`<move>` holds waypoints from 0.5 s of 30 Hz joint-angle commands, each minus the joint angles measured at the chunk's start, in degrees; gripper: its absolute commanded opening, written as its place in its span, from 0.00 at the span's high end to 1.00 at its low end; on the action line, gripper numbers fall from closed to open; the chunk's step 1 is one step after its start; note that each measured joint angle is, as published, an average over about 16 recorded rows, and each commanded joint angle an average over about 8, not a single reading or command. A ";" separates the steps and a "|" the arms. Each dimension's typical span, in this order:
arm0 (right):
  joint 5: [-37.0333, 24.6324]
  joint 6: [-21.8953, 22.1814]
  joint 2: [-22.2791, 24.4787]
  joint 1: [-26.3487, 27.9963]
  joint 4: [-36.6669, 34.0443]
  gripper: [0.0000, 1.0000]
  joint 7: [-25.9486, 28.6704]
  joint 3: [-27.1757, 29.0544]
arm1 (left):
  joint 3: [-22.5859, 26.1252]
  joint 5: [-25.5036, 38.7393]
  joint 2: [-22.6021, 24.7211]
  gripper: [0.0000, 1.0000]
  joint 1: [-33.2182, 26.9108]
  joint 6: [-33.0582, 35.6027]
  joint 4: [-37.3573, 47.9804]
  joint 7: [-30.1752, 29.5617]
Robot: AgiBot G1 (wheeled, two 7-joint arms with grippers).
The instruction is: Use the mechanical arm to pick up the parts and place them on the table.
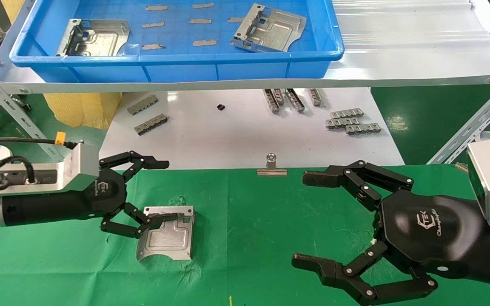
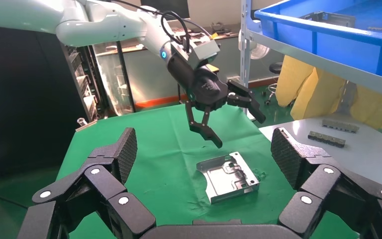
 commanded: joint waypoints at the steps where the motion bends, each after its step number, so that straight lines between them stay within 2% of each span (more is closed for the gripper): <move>1: 0.00 0.00 0.00 0.00 0.00 0.00 0.00 0.00 | -0.91 -0.93 -0.71 0.00 1.25 -0.21 -2.36 -1.62; 15: 0.00 0.00 0.00 0.00 0.00 0.00 0.00 0.00 | -7.26 -7.42 -5.72 0.00 10.01 -1.71 -18.88 -12.94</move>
